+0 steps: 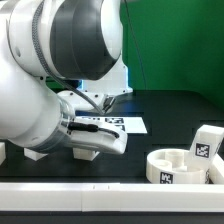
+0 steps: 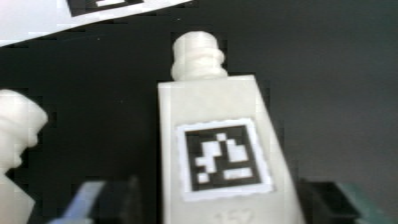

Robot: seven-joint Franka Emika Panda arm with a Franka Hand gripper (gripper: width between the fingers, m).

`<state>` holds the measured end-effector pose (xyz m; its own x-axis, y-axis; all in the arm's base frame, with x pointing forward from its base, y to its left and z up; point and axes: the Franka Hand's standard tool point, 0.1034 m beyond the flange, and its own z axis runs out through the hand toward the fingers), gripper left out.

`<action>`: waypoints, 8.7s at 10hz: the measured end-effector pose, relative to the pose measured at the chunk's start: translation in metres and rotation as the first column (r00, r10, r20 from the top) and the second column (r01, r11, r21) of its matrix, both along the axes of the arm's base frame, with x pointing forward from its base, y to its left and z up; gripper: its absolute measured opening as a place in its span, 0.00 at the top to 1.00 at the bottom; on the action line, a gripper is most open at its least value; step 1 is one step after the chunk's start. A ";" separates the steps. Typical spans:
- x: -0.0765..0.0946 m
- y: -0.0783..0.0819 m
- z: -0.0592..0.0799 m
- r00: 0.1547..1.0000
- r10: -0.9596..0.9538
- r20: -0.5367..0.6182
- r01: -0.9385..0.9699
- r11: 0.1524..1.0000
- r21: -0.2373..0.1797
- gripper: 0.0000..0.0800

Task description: Assemble stool

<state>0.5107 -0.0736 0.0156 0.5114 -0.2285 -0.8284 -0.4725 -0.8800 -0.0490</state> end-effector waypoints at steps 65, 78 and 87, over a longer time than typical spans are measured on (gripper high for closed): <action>0.090 0.127 0.086 0.163 0.457 0.874 0.028 0.884 -0.467 0.58; 0.077 0.130 0.074 0.048 0.471 0.881 0.132 0.871 -0.473 0.58; 0.082 0.118 0.091 0.128 0.441 0.888 0.107 0.884 -0.455 0.19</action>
Offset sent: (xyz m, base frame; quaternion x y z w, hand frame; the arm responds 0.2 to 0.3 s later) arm 0.0142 0.0147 0.0181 -0.0008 -0.0001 -0.0093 1.0000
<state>0.5927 0.0445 0.1061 0.8575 -0.1033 0.5040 -0.1065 -0.9941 -0.0226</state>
